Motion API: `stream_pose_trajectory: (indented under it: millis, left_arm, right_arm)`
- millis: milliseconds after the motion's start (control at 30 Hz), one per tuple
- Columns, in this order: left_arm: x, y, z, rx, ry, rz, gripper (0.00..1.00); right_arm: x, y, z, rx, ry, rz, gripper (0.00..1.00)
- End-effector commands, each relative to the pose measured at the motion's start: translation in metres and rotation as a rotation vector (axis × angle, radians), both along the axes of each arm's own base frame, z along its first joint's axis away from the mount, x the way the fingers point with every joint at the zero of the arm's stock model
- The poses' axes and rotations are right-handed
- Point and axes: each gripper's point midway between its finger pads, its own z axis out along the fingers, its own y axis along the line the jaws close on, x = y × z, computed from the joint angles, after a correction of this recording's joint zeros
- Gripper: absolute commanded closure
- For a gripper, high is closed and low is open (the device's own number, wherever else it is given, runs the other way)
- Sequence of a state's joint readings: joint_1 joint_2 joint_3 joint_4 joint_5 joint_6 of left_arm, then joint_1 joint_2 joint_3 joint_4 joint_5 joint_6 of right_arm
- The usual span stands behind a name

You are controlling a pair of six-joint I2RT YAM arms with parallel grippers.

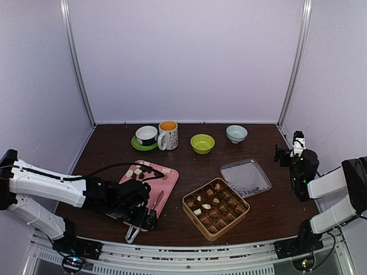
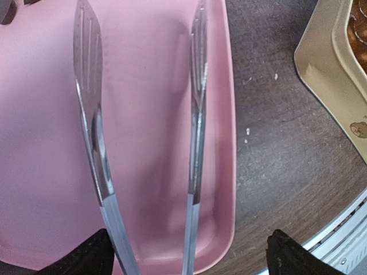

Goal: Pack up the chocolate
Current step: Pick up the clamp from the plate.

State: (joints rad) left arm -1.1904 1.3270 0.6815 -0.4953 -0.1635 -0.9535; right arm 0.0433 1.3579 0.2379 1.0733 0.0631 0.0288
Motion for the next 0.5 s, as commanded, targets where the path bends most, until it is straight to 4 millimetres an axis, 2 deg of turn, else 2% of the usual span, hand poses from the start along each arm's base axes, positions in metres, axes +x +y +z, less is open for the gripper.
stream_pose_trajectory:
  millis: [0, 300, 467]
  left_arm:
    - [0.001, -0.006, -0.002, 0.009, -0.025, 0.018, 0.09]
    - [0.007, 0.003, -0.01, 0.057, -0.056, 0.063, 0.26]
    - [0.008, 0.01, -0.013, 0.079, -0.071, 0.073, 0.4]
  right_arm:
    - [0.003, 0.0, 0.009, -0.004, -0.026, 0.003, 0.0]
    - [0.003, 0.0, 0.008, -0.004, -0.025, 0.003, 0.0]
    - [0.003, 0.0, 0.009, -0.004, -0.025, 0.004, 0.0]
